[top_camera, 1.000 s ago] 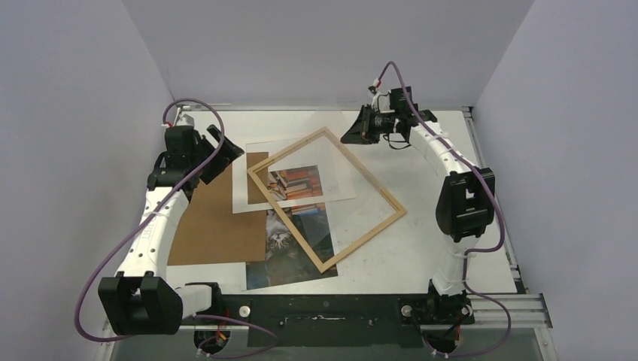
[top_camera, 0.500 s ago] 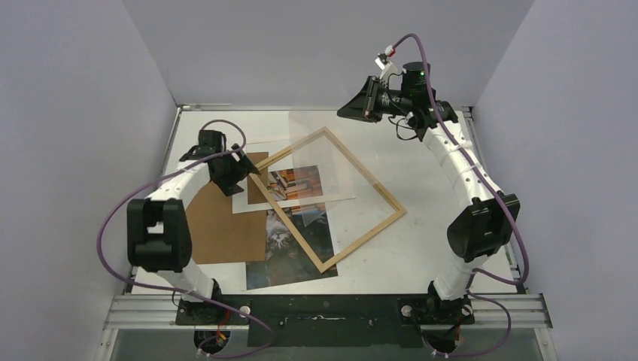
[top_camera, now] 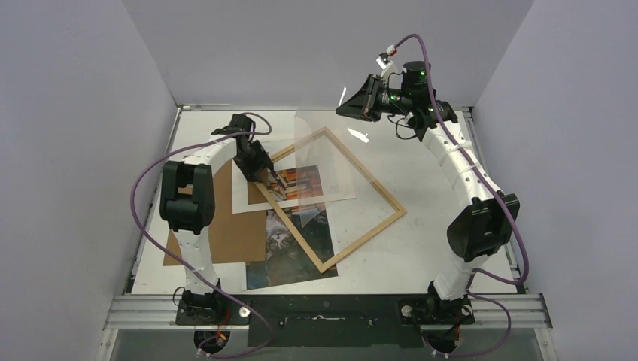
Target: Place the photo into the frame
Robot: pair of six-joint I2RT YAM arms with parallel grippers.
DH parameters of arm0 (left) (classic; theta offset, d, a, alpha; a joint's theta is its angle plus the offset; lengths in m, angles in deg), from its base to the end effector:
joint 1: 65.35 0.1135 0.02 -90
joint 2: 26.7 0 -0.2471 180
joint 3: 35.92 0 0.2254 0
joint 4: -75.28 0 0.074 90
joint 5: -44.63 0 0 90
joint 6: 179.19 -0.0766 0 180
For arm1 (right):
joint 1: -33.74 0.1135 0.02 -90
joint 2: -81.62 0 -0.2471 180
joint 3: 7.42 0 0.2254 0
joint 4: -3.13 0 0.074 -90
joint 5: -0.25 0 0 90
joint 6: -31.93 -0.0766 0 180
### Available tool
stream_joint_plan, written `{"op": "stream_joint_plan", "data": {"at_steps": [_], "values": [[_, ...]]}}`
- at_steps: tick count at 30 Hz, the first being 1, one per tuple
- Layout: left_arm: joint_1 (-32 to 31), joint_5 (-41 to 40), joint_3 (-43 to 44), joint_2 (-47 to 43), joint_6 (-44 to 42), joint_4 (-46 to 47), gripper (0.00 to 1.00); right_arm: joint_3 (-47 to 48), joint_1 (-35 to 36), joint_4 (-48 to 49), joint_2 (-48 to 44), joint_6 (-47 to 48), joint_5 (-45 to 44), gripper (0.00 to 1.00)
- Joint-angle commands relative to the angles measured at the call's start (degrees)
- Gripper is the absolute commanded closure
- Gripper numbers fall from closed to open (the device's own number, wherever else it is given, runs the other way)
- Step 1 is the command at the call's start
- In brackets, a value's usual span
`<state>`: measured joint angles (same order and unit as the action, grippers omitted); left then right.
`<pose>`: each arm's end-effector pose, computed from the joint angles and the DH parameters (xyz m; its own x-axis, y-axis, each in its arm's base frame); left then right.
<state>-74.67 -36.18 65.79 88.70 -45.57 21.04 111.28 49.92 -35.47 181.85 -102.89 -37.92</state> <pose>0.3939 -0.0770 0.1447 -0.8132 -0.5567 -0.1699 -0.4723 0.8017 -0.3664 0.3593 0.1670 0.3863 -0.8555 0.2053 -0.4753 -0.3920 0.3427 0.8537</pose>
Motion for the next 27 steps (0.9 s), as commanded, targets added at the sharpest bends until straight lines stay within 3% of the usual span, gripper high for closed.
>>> {"op": "stream_joint_plan", "data": {"at_steps": [1,5,8,14,23,27], "values": [[-0.5,-4.0,5.5,4.1,-3.3,-7.5,0.52,0.2,0.1,3.8,-3.5,-2.1,2.0,1.00],[-0.1,-5.2,5.3,0.3,-5.3,-8.4,0.38,0.1,-0.1,3.4,-3.8,-2.1,1.6,1.00],[-0.3,-4.5,3.9,-3.8,-6.2,-7.4,0.35,-0.1,0.0,3.4,-3.8,-2.0,1.4,1.00],[-0.2,-6.9,1.8,-6.7,-5.5,-10.6,0.35,-0.7,-0.1,3.9,-3.2,-2.0,1.7,1.00],[-0.2,-10.3,-1.3,-3.4,-2.8,-11.0,0.32,-1.5,0.0,7.1,-3.0,-4.6,3.4,1.00],[-0.3,-9.2,0.0,-0.3,-4.1,-8.5,0.40,-2.0,0.0,8.6,-3.4,-5.9,3.8,1.00]]}}
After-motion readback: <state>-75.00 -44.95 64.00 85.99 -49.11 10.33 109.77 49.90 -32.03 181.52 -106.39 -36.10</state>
